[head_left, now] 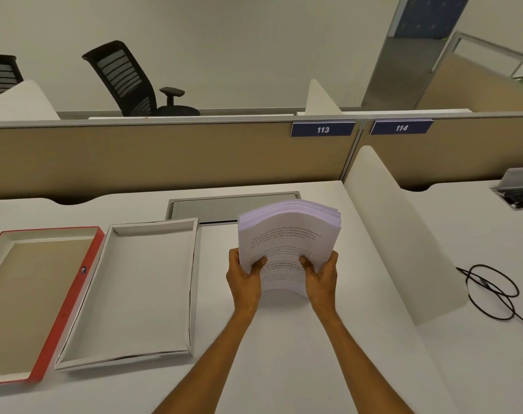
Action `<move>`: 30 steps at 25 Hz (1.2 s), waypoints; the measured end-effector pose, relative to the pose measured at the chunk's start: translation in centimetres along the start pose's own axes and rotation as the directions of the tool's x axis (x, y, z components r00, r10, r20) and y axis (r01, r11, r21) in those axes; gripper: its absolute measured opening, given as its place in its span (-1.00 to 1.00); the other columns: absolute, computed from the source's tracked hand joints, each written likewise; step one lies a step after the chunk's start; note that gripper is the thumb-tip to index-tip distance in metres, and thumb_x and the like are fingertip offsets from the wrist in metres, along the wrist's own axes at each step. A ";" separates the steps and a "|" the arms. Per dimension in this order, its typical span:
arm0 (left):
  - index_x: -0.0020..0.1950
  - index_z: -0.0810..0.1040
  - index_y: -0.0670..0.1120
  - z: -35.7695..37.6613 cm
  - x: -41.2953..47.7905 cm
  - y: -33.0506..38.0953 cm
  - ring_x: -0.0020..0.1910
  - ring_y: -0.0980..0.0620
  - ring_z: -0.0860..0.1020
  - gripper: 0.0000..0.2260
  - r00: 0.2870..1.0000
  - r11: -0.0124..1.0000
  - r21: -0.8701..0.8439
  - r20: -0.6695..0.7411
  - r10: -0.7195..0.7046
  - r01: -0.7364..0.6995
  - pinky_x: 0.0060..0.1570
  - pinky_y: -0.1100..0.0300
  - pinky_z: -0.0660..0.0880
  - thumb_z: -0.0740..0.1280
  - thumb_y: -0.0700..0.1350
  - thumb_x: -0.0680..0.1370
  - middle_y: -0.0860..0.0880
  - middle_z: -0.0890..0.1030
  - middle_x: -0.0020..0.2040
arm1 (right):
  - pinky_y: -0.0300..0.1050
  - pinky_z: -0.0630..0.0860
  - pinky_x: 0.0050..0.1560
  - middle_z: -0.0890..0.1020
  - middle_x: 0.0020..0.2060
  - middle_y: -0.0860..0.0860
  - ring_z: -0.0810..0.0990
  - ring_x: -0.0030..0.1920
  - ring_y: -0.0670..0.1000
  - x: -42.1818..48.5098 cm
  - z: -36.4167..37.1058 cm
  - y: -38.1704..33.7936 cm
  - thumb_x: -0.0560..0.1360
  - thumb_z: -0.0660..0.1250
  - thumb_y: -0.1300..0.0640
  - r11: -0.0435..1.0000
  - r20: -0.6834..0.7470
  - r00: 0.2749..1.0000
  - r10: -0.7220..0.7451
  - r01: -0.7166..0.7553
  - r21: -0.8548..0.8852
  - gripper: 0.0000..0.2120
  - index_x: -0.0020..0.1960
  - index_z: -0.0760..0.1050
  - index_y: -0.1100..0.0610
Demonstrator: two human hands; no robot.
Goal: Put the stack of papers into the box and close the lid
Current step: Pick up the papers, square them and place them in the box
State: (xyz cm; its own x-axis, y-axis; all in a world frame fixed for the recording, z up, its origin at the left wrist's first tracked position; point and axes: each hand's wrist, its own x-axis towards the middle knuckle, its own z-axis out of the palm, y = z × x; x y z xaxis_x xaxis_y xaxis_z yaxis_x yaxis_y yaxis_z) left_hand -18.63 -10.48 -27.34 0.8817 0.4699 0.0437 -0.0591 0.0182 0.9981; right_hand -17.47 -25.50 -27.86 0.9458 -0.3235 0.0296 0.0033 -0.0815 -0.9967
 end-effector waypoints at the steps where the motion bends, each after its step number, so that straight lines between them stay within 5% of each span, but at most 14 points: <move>1: 0.02 0.39 0.19 0.0 -0.1 -0.1 -0.08 0.08 0.60 -0.63 1.000 1.000 -0.002 0.001 0.003 -0.003 -0.29 0.46 0.55 0.47 -0.21 0.47 0.19 0.57 -0.04 | -0.43 0.57 -0.18 0.53 0.03 -0.20 0.57 0.03 -0.23 0.0 -0.1 0.1 0.47 0.44 0.10 1.000 0.001 1.000 -0.001 0.001 0.000 -0.51 0.07 0.26 -0.40; 8: 0.05 0.39 0.21 -0.3 0.6 -0.3 -0.05 0.09 0.59 -0.59 1.000 1.000 0.010 0.023 -0.002 0.002 -0.27 0.49 0.55 0.50 -0.19 0.45 0.19 0.56 -0.01 | -0.34 0.61 -0.11 0.55 0.03 -0.23 0.58 0.05 -0.20 0.6 -0.4 0.5 0.42 0.49 0.08 0.999 0.021 0.999 -0.026 0.026 -0.027 -0.47 0.09 0.27 -0.39; 13: 0.15 0.38 0.20 -1.0 1.3 -0.7 0.00 0.14 0.58 -0.47 0.998 0.999 0.037 0.062 -0.004 0.002 -0.16 0.50 0.53 0.58 -0.14 0.36 0.19 0.55 0.04 | -0.48 0.55 -0.15 0.53 0.02 -0.29 0.57 0.04 -0.19 1.2 -0.9 0.7 0.25 0.61 0.01 0.995 0.050 0.998 -0.040 0.044 -0.089 -0.30 0.21 0.26 -0.23; 24: 0.21 0.34 0.24 -1.4 2.5 -1.1 0.08 0.12 0.57 -0.34 0.982 0.994 0.109 0.189 -0.013 -0.008 -0.06 0.47 0.53 0.59 0.06 0.22 0.20 0.53 0.10 | -0.48 0.53 -0.09 0.52 0.02 -0.31 0.56 0.07 -0.16 1.4 -0.2 1.0 0.18 0.65 0.03 0.997 0.037 0.999 -0.025 0.028 -0.072 -0.24 0.16 0.27 -0.36; 30: 0.18 0.34 0.26 -1.3 2.4 -1.1 0.07 0.13 0.57 -0.39 0.982 0.991 0.131 0.186 -0.015 -0.009 0.00 0.36 0.53 0.57 0.03 0.26 0.23 0.51 0.09 | -0.34 0.58 -0.03 0.52 0.04 -0.27 0.56 0.07 -0.14 1.1 0.7 1.4 0.22 0.63 0.03 0.999 -0.013 1.000 -0.017 0.016 -0.045 -0.24 0.27 0.28 -0.10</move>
State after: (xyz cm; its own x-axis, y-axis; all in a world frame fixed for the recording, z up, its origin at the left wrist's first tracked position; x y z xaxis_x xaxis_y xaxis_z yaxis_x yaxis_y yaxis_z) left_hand -17.04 -8.16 -28.39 0.9541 0.2973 0.0358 -0.0054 -0.1023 0.9947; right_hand -16.19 -25.35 -29.28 0.9414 -0.3338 0.0473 0.0040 -0.1291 -0.9916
